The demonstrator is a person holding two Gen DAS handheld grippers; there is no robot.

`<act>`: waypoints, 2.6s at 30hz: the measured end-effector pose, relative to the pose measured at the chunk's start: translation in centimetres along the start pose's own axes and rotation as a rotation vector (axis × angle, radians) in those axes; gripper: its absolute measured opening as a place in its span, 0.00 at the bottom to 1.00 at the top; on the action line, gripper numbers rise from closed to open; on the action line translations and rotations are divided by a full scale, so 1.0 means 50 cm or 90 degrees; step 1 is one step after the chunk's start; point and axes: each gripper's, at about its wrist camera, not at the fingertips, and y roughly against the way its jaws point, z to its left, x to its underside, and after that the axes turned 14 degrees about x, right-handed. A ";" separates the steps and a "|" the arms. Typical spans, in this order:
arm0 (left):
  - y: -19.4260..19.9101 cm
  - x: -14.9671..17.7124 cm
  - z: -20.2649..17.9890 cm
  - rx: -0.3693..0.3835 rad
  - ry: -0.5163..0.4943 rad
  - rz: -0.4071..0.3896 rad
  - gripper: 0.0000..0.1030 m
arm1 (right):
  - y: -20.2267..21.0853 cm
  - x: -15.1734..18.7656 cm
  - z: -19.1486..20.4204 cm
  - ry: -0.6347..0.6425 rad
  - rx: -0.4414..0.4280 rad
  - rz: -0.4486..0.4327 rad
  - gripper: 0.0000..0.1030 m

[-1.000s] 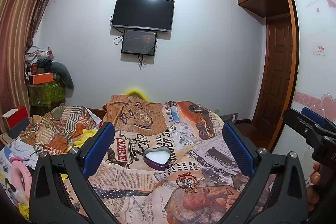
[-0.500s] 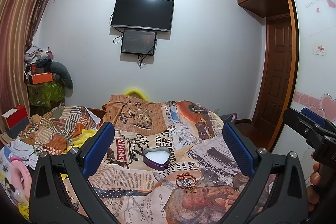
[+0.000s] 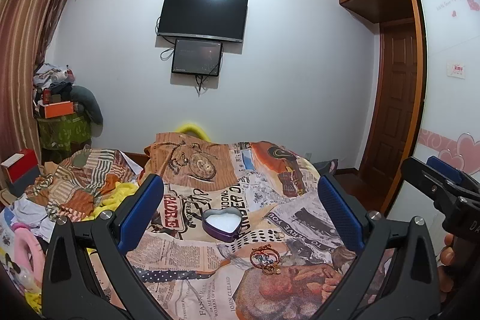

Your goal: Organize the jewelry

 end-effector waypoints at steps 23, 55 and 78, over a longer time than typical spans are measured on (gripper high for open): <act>-0.251 0.118 0.130 0.009 0.083 0.253 1.00 | -0.171 0.110 -0.017 0.101 0.040 0.164 1.00; -0.308 0.275 0.139 0.151 0.084 0.465 0.45 | -0.296 0.254 0.078 0.213 -0.180 0.423 0.37; -0.326 0.282 0.091 0.196 0.079 0.479 0.43 | -0.303 0.269 0.081 0.206 -0.195 0.456 0.08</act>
